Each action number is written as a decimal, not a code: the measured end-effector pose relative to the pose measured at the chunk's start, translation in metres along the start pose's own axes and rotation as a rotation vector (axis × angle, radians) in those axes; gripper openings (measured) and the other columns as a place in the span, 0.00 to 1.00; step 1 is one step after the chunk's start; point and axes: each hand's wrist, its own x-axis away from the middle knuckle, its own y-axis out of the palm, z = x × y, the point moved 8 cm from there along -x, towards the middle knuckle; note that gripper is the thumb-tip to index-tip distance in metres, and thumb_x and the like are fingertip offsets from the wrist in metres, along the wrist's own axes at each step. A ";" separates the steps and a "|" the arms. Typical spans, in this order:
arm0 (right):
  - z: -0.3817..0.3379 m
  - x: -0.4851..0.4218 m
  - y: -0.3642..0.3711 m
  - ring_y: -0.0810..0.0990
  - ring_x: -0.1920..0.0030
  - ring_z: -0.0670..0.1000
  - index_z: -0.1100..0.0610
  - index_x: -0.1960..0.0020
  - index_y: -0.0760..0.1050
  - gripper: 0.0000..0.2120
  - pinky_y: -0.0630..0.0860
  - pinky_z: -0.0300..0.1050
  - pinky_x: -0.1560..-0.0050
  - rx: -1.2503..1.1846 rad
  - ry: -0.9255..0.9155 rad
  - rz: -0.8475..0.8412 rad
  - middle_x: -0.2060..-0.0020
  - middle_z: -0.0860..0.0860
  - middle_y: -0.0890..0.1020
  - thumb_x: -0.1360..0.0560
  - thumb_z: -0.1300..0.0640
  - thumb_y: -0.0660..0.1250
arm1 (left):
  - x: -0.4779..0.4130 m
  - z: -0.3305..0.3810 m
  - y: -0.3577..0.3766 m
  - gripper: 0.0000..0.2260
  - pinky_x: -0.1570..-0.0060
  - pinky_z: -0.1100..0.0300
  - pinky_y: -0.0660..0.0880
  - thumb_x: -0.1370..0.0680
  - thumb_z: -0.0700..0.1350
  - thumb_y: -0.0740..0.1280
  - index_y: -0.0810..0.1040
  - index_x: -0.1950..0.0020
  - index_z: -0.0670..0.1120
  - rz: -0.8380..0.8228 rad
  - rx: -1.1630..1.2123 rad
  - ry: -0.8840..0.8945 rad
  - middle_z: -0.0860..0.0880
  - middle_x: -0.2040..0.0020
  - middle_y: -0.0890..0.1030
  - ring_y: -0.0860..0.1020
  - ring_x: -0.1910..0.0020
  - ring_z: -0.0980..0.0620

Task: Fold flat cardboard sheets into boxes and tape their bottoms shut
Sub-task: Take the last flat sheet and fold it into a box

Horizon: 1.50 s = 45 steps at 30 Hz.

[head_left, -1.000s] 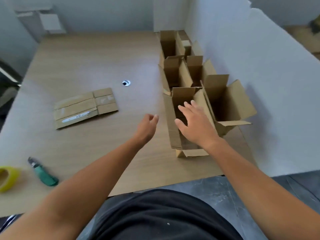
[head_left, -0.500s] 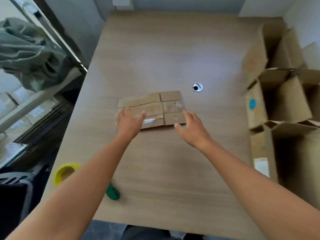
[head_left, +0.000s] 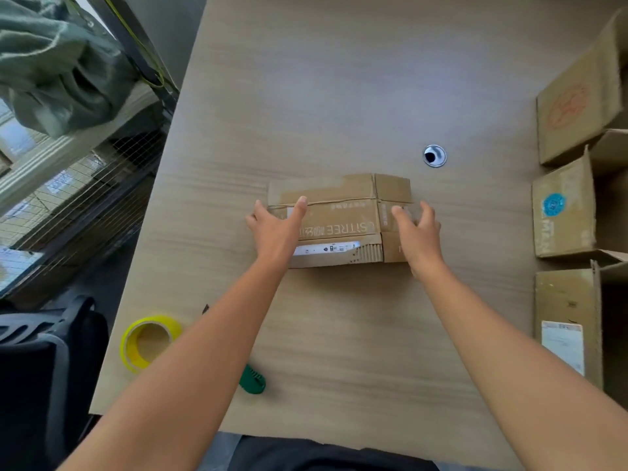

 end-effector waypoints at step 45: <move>0.114 0.125 -0.097 0.79 0.52 0.44 0.49 0.49 0.74 0.02 0.73 0.34 0.52 -0.346 -0.442 0.026 0.55 0.42 0.80 0.18 0.53 0.64 | 0.232 -0.070 0.038 0.27 0.26 0.45 0.63 0.26 0.52 0.76 0.68 0.31 0.57 -0.239 -0.223 0.509 0.52 0.24 0.63 0.63 0.26 0.51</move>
